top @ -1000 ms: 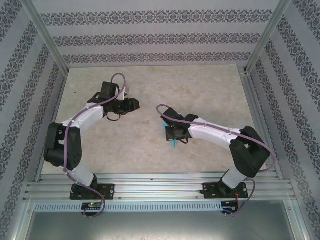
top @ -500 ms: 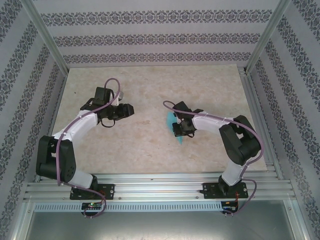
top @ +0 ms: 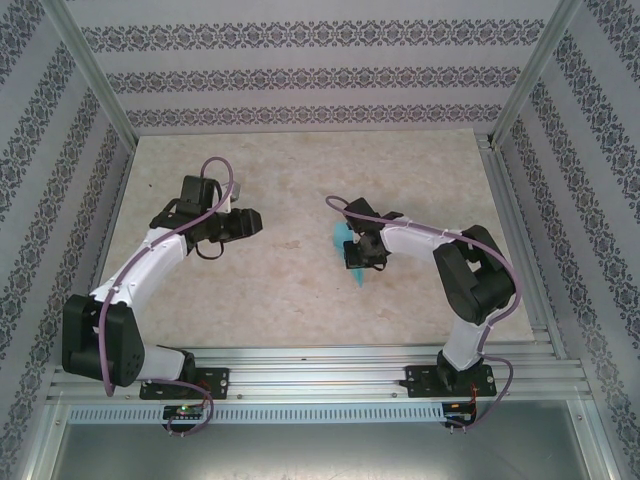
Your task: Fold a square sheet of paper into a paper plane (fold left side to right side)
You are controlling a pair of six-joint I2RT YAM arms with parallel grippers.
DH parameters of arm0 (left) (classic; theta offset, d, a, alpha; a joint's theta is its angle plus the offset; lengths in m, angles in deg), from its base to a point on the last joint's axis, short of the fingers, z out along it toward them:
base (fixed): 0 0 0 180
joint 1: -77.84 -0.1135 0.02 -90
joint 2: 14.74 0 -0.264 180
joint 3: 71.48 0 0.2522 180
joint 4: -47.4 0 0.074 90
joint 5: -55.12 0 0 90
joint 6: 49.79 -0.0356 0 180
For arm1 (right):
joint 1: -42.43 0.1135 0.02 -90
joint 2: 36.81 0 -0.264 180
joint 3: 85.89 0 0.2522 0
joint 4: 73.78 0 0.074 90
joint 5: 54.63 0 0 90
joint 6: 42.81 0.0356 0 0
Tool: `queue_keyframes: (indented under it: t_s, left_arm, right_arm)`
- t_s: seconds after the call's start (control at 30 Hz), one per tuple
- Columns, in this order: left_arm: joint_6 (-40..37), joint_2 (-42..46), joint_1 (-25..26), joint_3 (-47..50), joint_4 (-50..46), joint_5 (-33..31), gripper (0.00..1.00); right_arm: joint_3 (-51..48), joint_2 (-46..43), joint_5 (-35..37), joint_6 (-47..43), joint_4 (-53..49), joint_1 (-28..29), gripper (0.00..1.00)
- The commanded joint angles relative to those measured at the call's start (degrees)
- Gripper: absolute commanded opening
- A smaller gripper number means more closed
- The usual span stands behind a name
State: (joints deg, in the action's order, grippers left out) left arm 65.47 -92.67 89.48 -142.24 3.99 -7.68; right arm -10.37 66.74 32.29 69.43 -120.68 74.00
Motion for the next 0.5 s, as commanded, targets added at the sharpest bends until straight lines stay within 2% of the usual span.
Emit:
queue_keyframes:
  t_s: [0.0, 0.07, 0.2, 0.47]
  left_arm:
    - [-2.4, 3.9, -0.7, 0.9, -2.3, -2.3, 0.49]
    - [-2.5, 6.4, -0.6, 2.0, -1.8, -3.4, 0.52]
    - [-2.6, 13.0, -0.7, 5.7, 0.0, -6.8, 0.68]
    - [-2.5, 21.8, -0.7, 10.9, -0.7, -13.0, 0.92]
  right_arm:
    - [3.1, 0.3, 0.3, -0.9, -2.3, -1.4, 0.04]
    - [5.9, 0.1, 0.5, -2.7, -3.6, -2.6, 0.04]
    - [12.7, 2.9, 0.2, -7.1, -4.6, -6.2, 0.04]
    - [32.3, 17.5, -0.6, -12.6, -8.2, -11.7, 0.05]
